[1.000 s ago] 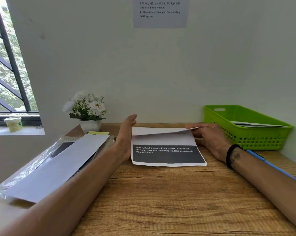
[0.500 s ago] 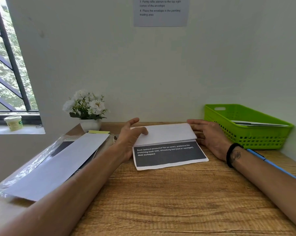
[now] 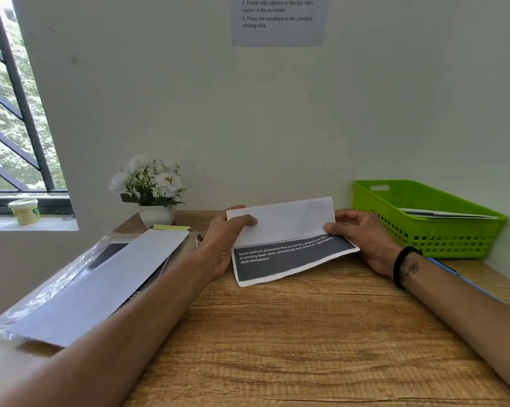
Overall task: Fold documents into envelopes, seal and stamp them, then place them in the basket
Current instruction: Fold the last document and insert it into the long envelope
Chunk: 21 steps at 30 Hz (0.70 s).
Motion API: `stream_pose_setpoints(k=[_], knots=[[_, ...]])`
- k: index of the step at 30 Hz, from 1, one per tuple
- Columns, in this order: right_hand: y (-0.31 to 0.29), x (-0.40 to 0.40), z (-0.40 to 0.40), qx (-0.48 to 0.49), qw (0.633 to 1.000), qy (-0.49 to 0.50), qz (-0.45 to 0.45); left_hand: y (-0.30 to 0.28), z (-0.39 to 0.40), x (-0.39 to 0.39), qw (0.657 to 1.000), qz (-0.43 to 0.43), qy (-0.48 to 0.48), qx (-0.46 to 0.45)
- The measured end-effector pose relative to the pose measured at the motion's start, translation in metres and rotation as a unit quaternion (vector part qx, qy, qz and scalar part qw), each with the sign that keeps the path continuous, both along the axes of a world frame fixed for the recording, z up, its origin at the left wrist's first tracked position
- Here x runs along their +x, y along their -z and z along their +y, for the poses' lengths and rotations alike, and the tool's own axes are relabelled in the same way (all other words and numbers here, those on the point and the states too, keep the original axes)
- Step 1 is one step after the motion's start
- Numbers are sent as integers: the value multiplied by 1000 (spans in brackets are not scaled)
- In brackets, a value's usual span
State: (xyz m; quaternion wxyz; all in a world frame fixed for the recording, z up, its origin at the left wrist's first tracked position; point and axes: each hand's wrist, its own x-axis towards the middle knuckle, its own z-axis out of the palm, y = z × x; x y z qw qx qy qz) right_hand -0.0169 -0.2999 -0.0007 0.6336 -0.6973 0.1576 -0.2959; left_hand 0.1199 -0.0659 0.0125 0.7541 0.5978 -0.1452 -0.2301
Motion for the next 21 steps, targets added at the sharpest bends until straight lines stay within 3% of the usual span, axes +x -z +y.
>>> stream_pose_setpoints(k=[11, 18, 21], knots=[[-4, 1, 1, 67, 997, 21, -41, -5, 3, -6, 999, 19, 23, -17], [-11, 0, 5, 129, 990, 11, -53, -8, 4, -10, 995, 79, 17, -57], [-11, -2, 4, 168, 984, -8, -62, -7, 5, -9, 997, 52, 11, -59]])
